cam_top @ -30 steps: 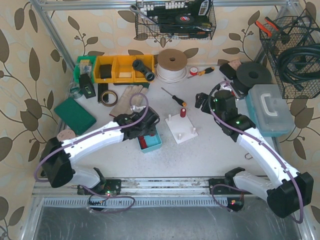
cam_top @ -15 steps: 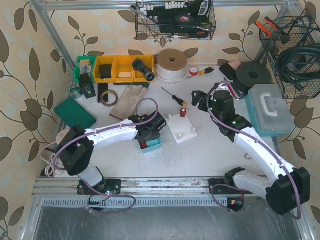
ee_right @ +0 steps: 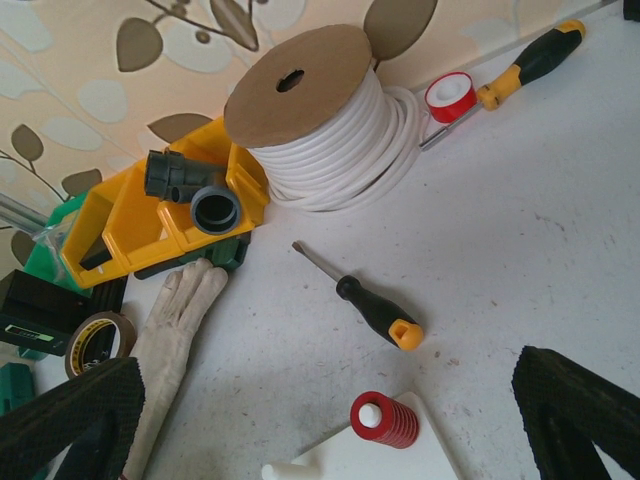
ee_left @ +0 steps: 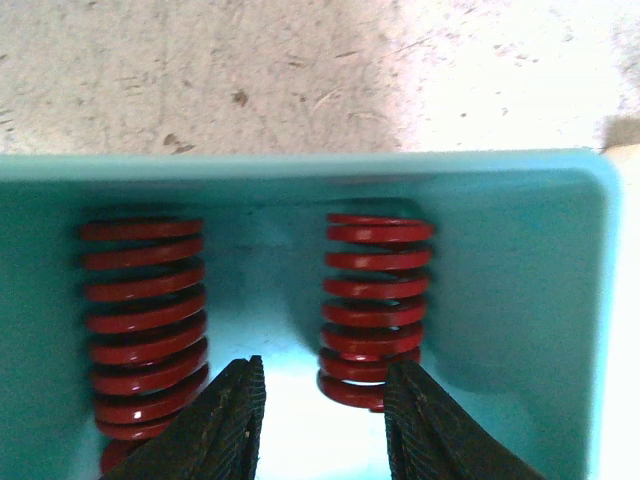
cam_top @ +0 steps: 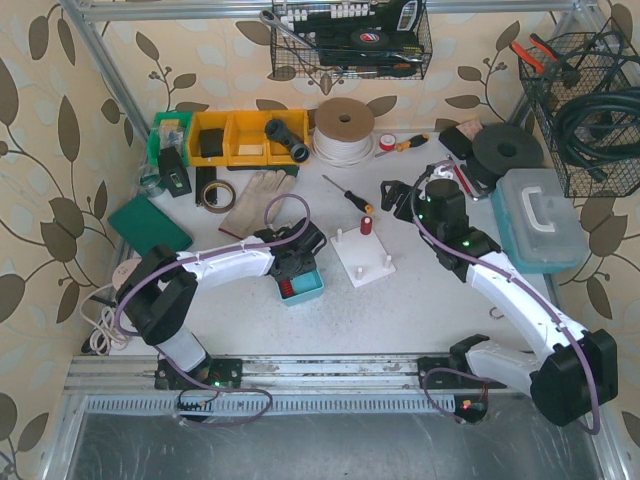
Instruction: Install the large spring
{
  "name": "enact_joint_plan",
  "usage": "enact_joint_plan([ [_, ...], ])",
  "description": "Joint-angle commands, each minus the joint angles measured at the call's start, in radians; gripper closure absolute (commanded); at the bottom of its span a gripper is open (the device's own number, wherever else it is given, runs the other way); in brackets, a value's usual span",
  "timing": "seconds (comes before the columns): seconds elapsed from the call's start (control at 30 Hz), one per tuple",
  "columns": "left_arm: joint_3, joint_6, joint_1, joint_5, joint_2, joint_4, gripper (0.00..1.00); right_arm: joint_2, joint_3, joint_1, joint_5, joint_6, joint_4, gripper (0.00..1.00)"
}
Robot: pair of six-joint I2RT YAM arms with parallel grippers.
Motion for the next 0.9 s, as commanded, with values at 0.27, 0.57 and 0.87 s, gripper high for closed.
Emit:
enact_joint_plan([
  [0.27, 0.004, -0.010, 0.001, -0.016, 0.037, 0.066, 0.61, 0.029, 0.033, 0.015, -0.017, -0.018, 0.025, 0.03],
  [0.57, 0.060, -0.054, 0.001, 0.000, 0.106, -0.076, 0.62, 0.017, 0.023, 0.017, 0.000, -0.029, 0.034, 0.03],
  [0.87, 0.035, 0.026, 0.004, 0.023, 0.105, 0.019, 0.63, 0.034, 0.018, 0.017, -0.018, -0.039, 0.049, 0.03],
])
